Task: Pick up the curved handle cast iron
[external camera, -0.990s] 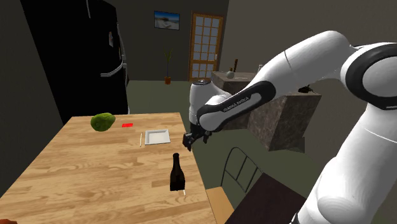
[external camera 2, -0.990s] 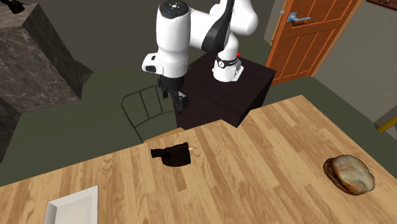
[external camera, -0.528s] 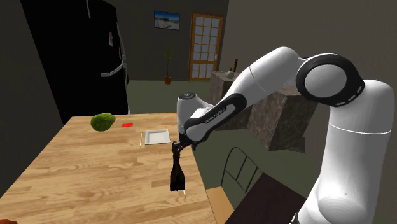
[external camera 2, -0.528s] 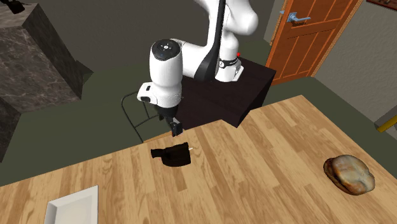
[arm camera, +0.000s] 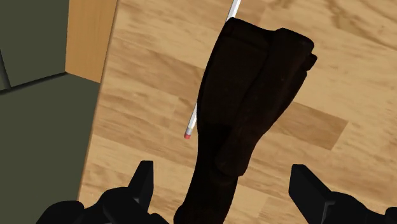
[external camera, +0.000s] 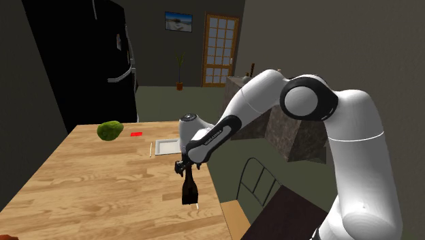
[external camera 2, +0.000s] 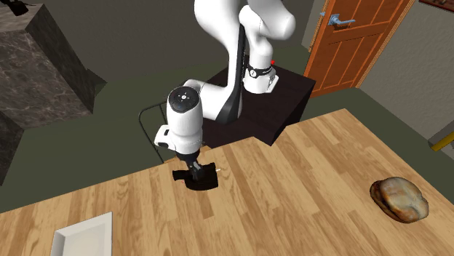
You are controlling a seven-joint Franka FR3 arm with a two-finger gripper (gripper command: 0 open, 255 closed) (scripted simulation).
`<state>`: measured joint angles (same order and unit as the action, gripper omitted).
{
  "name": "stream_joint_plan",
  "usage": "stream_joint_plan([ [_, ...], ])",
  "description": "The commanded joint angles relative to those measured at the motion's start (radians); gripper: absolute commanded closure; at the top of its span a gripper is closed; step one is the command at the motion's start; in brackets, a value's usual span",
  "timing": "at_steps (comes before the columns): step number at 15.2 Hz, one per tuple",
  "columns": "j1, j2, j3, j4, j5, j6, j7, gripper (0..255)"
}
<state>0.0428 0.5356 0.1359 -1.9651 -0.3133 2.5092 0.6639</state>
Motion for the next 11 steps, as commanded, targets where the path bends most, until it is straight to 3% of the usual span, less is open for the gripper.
stream_joint_plan([
  [1, 0.005, 0.027, -0.006, 0.011, -0.007, 0.016, 0.007, 0],
  [7, 0.014, 0.077, -0.019, 0.022, -0.023, 0.056, 0.023, 0],
  [8, 0.014, 0.078, -0.019, 0.022, -0.023, 0.056, 0.023, 255],
  [11, 0.014, 0.08, -0.019, 0.024, -0.023, 0.056, 0.023, 255],
])
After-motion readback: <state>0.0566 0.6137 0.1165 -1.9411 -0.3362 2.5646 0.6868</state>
